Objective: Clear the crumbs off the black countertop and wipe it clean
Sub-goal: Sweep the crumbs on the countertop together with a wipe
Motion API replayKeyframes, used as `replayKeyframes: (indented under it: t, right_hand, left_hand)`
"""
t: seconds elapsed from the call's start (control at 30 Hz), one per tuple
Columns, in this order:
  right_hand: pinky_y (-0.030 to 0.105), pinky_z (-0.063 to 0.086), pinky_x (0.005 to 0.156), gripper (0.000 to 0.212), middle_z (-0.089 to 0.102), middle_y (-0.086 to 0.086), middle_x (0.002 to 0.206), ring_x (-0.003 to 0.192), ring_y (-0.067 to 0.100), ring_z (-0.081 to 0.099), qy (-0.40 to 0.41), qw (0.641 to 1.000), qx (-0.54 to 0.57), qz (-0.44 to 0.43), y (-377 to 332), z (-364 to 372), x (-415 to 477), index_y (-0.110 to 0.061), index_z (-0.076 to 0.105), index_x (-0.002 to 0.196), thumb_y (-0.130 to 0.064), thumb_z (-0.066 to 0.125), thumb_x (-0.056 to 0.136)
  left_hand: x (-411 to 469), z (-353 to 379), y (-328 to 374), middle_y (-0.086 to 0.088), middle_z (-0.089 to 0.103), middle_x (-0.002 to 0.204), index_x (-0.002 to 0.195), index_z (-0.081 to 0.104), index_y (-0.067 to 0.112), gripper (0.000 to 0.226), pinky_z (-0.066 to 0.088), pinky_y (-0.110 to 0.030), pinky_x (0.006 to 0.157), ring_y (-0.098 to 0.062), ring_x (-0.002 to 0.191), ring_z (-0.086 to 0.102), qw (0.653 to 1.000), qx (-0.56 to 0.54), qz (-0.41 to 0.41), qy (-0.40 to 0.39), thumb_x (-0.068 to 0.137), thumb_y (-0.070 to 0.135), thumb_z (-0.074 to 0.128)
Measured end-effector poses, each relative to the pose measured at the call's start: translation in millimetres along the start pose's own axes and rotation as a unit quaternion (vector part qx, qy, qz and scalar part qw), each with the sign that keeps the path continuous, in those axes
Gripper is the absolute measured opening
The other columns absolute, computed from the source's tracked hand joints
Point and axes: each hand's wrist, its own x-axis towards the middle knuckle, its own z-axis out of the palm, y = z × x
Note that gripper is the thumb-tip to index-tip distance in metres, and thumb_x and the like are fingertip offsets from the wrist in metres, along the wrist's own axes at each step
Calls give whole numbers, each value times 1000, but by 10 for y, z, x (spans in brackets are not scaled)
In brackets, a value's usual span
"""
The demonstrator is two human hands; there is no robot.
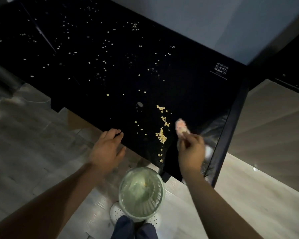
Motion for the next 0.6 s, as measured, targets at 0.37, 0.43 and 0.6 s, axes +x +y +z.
replayKeyframes:
  t: [0.37,0.43,0.6]
  right_hand:
    - [-3,35,71,20,59,0,100,83,8,55,57,997,46,12,117,-378,-338,-11,72,107,-15,66,88]
    - [0,34,70,20,59,2,101,83,11,55,63,997,27,30,234,-400,-498,-12,72,107,-17,66,88]
    - [20,40,75,22,60,7,102,87,17,56,68,996,11,63,296,-234,-800,-9,70,109,-13,66,88]
  left_hand:
    - [-21,45,171,-10,41,140,137,45,4,57,43,-42,101,-27,128,37,996,71,-49,-29,86,28,57]
    - [-30,36,163,-11,39,143,139,42,4,58,37,-38,106,-27,129,35,995,86,-42,-33,87,26,55]
    - [7,-38,101,-17,42,140,137,43,-1,57,36,-34,104,-31,123,40,992,112,6,-50,87,27,45]
